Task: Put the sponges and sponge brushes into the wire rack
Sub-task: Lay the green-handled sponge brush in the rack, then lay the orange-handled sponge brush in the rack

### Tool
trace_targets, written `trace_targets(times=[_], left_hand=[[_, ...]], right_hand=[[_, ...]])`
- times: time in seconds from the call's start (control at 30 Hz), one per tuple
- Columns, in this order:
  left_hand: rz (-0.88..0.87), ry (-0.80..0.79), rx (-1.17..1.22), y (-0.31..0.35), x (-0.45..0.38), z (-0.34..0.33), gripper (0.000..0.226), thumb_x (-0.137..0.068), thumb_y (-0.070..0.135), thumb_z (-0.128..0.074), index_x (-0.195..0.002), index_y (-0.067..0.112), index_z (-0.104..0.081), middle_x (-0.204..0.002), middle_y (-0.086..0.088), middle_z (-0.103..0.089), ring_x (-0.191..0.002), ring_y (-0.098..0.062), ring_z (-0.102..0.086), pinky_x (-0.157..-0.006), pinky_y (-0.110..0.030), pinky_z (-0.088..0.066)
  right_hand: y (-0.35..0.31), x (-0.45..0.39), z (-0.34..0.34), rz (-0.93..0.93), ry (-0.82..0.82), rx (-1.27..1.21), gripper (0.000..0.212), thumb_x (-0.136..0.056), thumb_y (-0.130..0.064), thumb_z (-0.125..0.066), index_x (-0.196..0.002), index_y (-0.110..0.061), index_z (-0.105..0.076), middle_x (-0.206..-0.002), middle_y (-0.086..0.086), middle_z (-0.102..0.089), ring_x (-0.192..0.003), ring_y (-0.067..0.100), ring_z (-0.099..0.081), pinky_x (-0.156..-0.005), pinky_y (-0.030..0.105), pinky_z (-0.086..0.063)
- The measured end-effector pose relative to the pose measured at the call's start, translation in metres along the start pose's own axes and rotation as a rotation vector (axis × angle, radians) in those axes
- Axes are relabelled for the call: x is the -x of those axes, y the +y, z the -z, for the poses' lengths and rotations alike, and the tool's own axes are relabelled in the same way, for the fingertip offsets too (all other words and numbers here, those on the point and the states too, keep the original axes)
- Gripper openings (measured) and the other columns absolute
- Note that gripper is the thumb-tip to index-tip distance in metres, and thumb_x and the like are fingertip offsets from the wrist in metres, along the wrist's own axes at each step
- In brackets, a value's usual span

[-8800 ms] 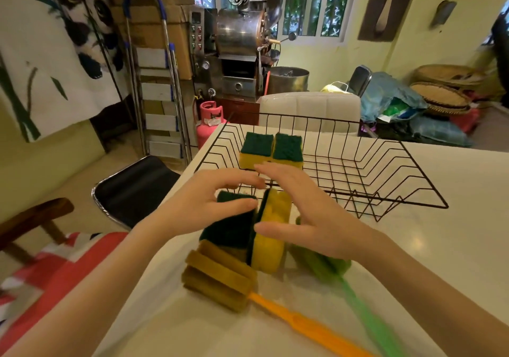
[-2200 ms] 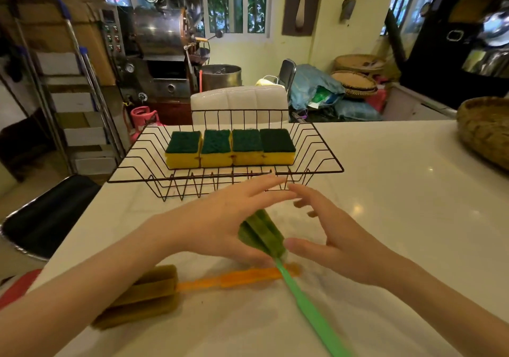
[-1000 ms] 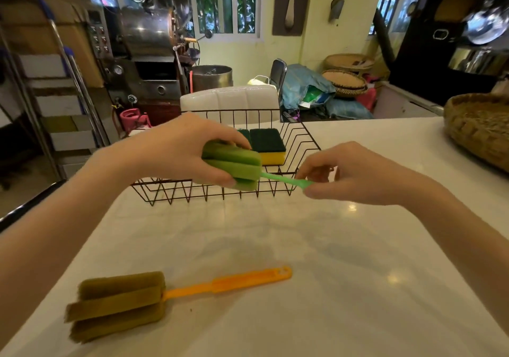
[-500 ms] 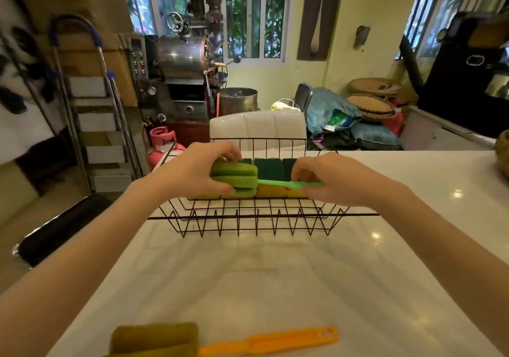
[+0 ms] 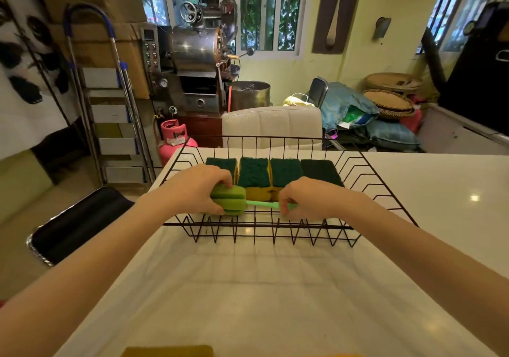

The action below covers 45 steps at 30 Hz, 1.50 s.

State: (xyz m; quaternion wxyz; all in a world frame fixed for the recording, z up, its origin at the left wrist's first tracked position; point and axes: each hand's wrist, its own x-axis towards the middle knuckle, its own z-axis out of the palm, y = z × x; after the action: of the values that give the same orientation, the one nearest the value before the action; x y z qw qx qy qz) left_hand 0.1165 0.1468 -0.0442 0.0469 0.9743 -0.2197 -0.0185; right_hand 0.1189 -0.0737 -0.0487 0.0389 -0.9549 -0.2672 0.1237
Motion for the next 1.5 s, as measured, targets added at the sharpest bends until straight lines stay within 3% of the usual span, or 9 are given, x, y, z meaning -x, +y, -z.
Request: trace_targets(times=[0.4, 0.57, 0.67, 0.87, 1.03, 1.17, 1.27, 1.4, 1.5], left_hand=[[0.046, 0.008, -0.150, -0.002, 0.002, -0.002, 0.049, -0.073, 0.039, -0.067, -0.117, 0.025, -0.050, -0.117, -0.001, -0.050, -0.106, -0.018, -0.046, -0.088, -0.038, -0.049], [0.060, -0.037, -0.135, -0.001, -0.002, 0.000, 0.051, -0.072, 0.039, -0.067, -0.118, 0.024, -0.051, -0.116, -0.003, -0.049, -0.105, -0.018, -0.045, -0.089, -0.037, -0.047], [0.065, -0.049, -0.101, -0.002, -0.001, 0.002, 0.050, -0.074, 0.042, -0.065, -0.117, 0.023, -0.050, -0.111, -0.003, -0.052, -0.098, -0.017, -0.048, -0.086, -0.035, -0.048], [0.064, 0.057, 0.046, 0.000, 0.014, 0.010, 0.043, -0.080, 0.036, -0.059, -0.119, 0.023, -0.049, -0.120, -0.002, -0.054, -0.106, -0.017, -0.050, -0.089, -0.031, -0.043], [0.043, 0.192, 0.184, 0.007, 0.047, 0.017, 0.046, -0.082, 0.034, -0.057, -0.126, 0.024, -0.045, -0.128, 0.001, -0.053, -0.110, -0.008, -0.046, -0.093, -0.025, -0.037], [0.004, 0.321, 0.339, 0.022, 0.091, 0.020, 0.052, -0.079, 0.044, -0.054, -0.128, 0.032, -0.040, -0.127, 0.014, -0.049, -0.111, 0.002, -0.041, -0.096, -0.024, -0.037], [-0.034, 0.322, 0.451, 0.034, 0.124, 0.018, 0.056, -0.071, 0.065, -0.051, -0.122, 0.055, -0.029, -0.121, 0.040, -0.036, -0.115, 0.012, -0.039, -0.096, -0.019, -0.035], [-0.030, 0.149, 0.584, 0.041, 0.158, 0.003, 0.075, -0.055, 0.080, -0.049, -0.122, 0.067, -0.017, -0.127, 0.051, -0.023, -0.124, 0.020, -0.025, -0.096, -0.014, -0.030], [-0.007, -0.053, 0.616, 0.044, 0.176, -0.009, 0.084, -0.040, 0.085, -0.051, -0.113, 0.076, -0.010, -0.117, 0.063, -0.014, -0.114, 0.034, -0.016, -0.091, -0.001, -0.026]], right_hand=[[0.003, -0.005, -0.007, 0.000, -0.097, -0.038, 0.033, -0.089, -0.024, -0.054, -0.122, -0.018, -0.054, -0.132, 0.007, -0.051, -0.117, 0.025, -0.048, -0.089, 0.025, -0.034], [0.003, 0.001, -0.003, 0.007, -0.113, -0.097, 0.034, -0.090, -0.025, -0.052, -0.123, -0.019, -0.052, -0.131, 0.007, -0.049, -0.115, 0.023, -0.046, -0.087, 0.024, -0.032], [0.003, 0.004, 0.000, 0.015, -0.103, -0.133, 0.034, -0.090, -0.026, -0.052, -0.124, -0.021, -0.051, -0.129, 0.006, -0.048, -0.103, 0.017, -0.043, -0.085, 0.025, -0.031], [0.000, 0.014, 0.011, 0.062, 0.002, -0.251, 0.030, -0.089, -0.023, -0.052, -0.119, -0.020, -0.054, -0.124, 0.003, -0.055, -0.103, 0.014, -0.050, -0.086, 0.025, -0.036], [-0.022, 0.043, 0.014, 0.128, 0.205, -0.383, 0.041, -0.087, -0.021, -0.057, -0.126, -0.024, -0.045, -0.128, -0.002, -0.053, -0.112, 0.012, -0.051, -0.099, 0.030, -0.043], [-0.053, 0.080, -0.007, 0.246, 0.404, -0.446, 0.048, -0.085, -0.039, -0.056, -0.130, -0.031, -0.039, -0.131, -0.013, -0.047, -0.119, 0.002, -0.044, -0.100, 0.024, -0.039], [-0.071, 0.099, -0.031, 0.361, 0.378, -0.351, 0.061, -0.078, -0.058, -0.045, -0.134, -0.037, -0.031, -0.137, -0.019, -0.038, -0.125, -0.004, -0.033, -0.103, 0.018, -0.032], [-0.088, 0.111, -0.059, 0.400, 0.193, -0.299, 0.071, -0.078, -0.057, -0.055, -0.137, -0.043, -0.017, -0.144, -0.021, -0.027, -0.128, -0.006, -0.023, -0.107, 0.019, -0.027], [-0.093, 0.115, -0.073, 0.412, 0.123, -0.245, 0.080, -0.077, -0.052, -0.060, -0.140, -0.040, -0.012, -0.147, -0.018, -0.023, -0.132, -0.002, -0.019, -0.108, 0.018, -0.022]])
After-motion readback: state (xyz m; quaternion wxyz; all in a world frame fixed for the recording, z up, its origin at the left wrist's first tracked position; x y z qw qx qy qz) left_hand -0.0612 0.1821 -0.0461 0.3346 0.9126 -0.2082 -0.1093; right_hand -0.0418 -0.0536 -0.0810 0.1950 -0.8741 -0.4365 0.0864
